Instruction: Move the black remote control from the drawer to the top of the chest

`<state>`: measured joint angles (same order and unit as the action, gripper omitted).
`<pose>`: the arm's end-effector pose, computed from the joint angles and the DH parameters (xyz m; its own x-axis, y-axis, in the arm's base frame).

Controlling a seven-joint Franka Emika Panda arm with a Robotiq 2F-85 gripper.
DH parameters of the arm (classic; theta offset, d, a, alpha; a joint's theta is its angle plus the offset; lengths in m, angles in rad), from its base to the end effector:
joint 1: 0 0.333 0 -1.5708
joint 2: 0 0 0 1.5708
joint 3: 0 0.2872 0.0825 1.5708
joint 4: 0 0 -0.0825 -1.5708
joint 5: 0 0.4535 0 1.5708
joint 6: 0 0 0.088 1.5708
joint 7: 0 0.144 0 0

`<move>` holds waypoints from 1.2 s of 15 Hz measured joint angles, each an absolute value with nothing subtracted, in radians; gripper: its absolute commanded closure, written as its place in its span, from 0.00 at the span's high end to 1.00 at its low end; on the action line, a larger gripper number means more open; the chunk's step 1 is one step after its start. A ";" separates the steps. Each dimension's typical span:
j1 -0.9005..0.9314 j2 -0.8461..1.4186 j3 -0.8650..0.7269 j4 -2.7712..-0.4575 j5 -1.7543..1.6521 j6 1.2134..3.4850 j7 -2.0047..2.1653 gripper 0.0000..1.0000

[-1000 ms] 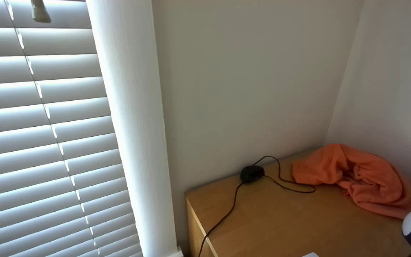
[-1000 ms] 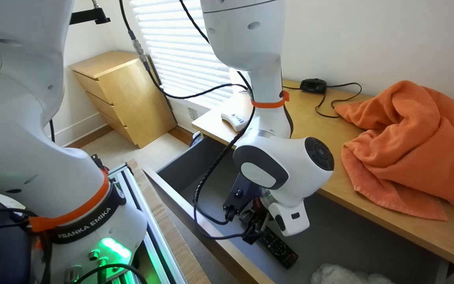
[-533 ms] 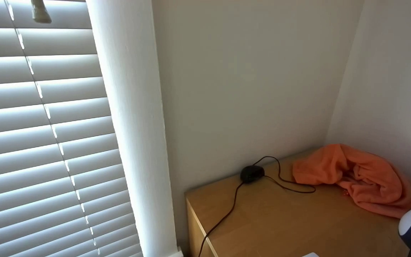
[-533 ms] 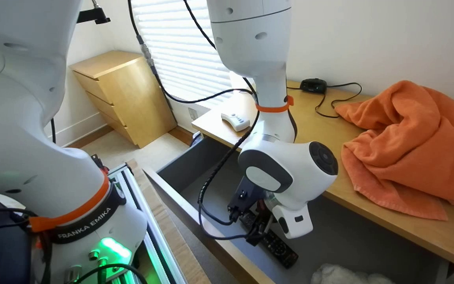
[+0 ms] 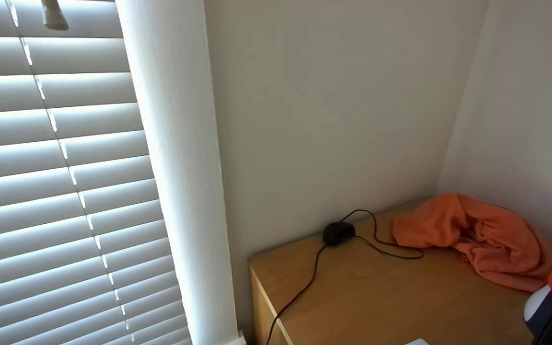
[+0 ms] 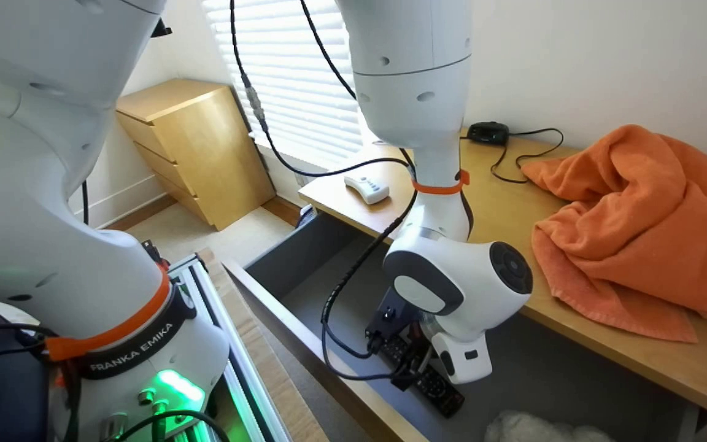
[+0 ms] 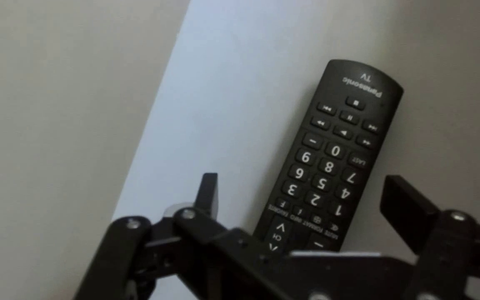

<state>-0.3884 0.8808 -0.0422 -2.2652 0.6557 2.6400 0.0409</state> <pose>0.3211 -0.1647 -0.1697 0.3760 -0.8018 -0.4644 -0.8936 -0.4464 0.0472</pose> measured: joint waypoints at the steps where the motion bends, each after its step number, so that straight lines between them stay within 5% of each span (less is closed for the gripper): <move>1: -0.391 0.895 -0.038 -2.257 0.663 2.650 0.041 1.00; 4: -0.402 0.927 -0.021 -2.238 0.695 2.693 0.040 1.00; 5: -0.407 0.935 -0.013 -2.235 0.707 2.713 0.039 0.92; 6: -0.413 0.942 -0.006 -2.232 0.719 2.731 0.039 0.74; 11: -0.428 0.965 0.014 -2.222 0.755 2.784 0.038 0.36; 18: -0.455 0.962 0.035 -2.226 0.803 2.834 0.026 0.33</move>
<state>-0.4546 0.9623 0.0345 -2.2260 0.8029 2.8339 0.0265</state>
